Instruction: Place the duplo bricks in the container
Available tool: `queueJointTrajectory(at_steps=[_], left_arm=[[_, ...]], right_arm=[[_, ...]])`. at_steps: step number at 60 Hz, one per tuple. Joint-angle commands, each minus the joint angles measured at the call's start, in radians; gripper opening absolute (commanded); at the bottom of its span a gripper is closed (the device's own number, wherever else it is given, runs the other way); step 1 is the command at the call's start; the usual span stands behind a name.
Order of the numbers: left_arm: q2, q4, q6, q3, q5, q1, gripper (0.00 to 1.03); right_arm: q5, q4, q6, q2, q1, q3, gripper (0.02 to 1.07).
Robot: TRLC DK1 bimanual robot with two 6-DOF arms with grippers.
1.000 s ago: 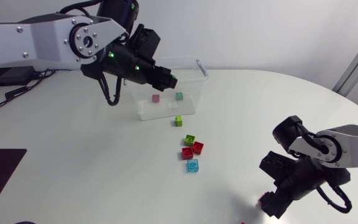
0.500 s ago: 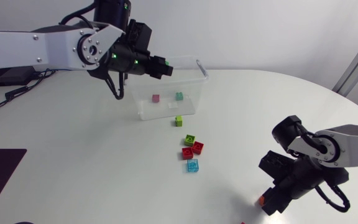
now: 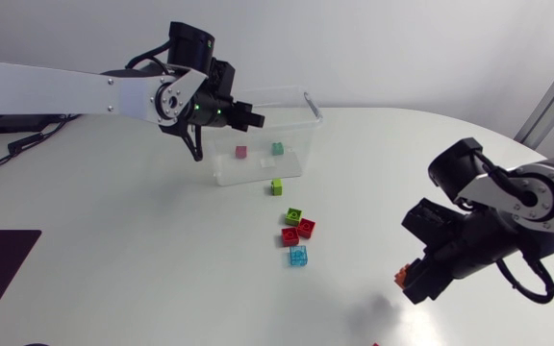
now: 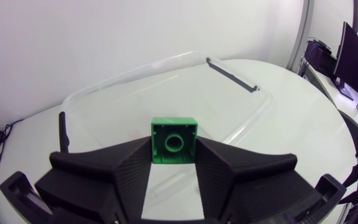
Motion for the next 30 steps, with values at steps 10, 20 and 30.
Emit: queueJointTrajectory(at_steps=[10,20,30], left_arm=[[0.051,0.025,-0.033,0.075,-0.026,0.024,0.43],[0.052,0.033,-0.040,0.083,-0.035,0.041,0.68],[0.025,0.033,-0.043,0.065,-0.037,0.059,0.86]], right_arm=[[-0.016,-0.031,0.084,0.008,0.063,0.121,0.35],[-0.018,-0.031,0.130,0.049,0.098,0.217,0.35],[-0.027,-0.031,0.178,0.097,0.112,0.337,0.35]])
